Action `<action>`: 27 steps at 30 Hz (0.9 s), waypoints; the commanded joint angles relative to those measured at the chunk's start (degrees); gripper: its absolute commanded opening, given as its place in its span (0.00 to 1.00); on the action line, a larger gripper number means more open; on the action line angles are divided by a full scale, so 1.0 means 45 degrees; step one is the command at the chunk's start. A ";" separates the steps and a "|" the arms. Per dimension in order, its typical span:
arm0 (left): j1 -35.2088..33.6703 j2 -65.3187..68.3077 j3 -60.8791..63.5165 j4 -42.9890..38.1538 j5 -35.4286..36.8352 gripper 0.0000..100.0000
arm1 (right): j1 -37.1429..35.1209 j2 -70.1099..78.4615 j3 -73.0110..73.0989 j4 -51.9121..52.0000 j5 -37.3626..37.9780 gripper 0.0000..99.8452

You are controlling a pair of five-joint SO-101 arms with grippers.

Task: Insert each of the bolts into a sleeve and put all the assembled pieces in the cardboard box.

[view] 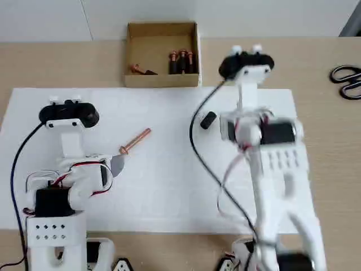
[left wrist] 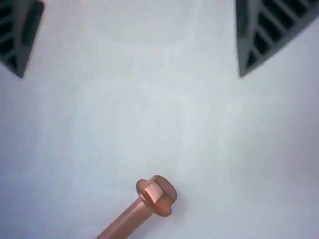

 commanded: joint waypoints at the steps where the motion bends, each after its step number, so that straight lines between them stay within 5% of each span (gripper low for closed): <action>1: 0.0039 -0.0156 -0.0049 -0.0156 -0.0020 0.26 | -0.0127 0.2803 -0.3321 0.1045 -0.1524 0.18; 5: 0.0039 -0.0156 -0.0049 -0.0156 -0.0020 0.26 | -0.0713 0.5324 -0.5626 0.2491 -0.3868 0.19; 10: -0.0020 -0.0156 0.0010 -0.0078 -0.0020 0.26 | -0.1670 0.6886 -0.7228 0.3897 -0.4200 0.19; 27: -0.0039 -0.0156 0.0518 -0.0215 -0.0020 0.26 | -0.1612 0.9465 -0.7287 -0.0791 -0.7170 0.18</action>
